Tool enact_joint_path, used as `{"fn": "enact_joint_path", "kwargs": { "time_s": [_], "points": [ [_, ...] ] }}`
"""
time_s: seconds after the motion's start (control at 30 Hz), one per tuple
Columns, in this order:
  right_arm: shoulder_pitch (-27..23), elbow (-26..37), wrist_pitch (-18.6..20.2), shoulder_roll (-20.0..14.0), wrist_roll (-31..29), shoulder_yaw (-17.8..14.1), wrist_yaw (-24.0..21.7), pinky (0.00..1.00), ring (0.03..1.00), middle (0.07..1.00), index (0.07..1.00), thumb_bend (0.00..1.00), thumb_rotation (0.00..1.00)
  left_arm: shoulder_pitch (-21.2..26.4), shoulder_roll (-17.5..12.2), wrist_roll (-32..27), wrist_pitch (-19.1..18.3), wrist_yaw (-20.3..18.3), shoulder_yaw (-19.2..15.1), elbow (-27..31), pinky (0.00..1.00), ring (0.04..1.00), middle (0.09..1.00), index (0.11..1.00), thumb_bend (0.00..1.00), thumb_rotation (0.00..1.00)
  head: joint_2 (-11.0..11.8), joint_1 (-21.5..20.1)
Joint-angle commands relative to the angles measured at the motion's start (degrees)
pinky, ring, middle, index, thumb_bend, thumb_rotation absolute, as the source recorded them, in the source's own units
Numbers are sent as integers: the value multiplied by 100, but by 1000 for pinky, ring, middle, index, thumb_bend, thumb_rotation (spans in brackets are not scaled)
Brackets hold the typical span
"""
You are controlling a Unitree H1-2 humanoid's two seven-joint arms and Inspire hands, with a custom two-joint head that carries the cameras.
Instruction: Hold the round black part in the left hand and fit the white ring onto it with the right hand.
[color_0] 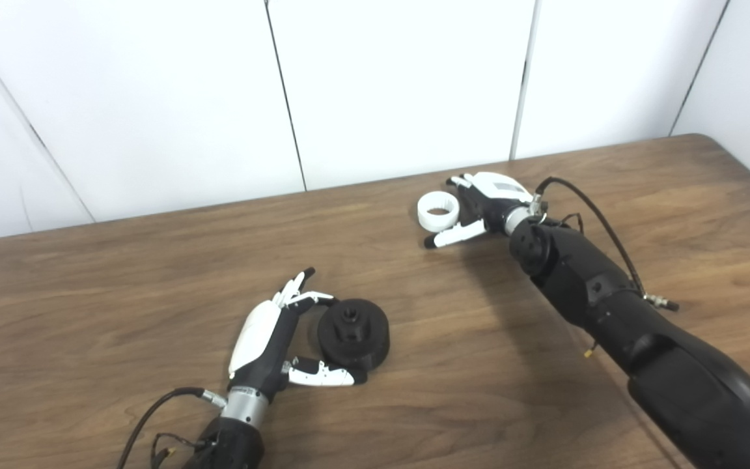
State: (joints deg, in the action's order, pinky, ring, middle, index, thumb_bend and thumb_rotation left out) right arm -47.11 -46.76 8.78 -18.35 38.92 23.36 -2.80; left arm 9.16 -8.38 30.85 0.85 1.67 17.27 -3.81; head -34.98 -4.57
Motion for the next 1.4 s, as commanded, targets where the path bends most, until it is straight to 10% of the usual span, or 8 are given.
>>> {"fn": "enact_joint_path", "kwargs": {
  "time_s": [0.0, 0.67, 1.37],
  "points": [
    [-429, 0, -173, -6, 20, 6, 193, 1000, 1000, 1000, 937, 1000, 649, -21, 8, 124, -6, -6, 43, 36, 1000, 1000, 1000, 604, 964, 228, -2, -8],
    [-323, -61, -453, 120, -45, 16, 850, 1000, 1000, 1000, 703, 910, 509, -68, 7, 104, -9, 6, -8, 98, 1000, 1000, 1000, 602, 963, 217, -40, 27],
    [-256, -2, -760, 94, -116, -38, 1035, 1000, 1000, 998, 672, 868, 447, -41, 41, 132, -80, -8, 18, 126, 1000, 1000, 1000, 600, 966, 231, -105, 56]
  ]
}}
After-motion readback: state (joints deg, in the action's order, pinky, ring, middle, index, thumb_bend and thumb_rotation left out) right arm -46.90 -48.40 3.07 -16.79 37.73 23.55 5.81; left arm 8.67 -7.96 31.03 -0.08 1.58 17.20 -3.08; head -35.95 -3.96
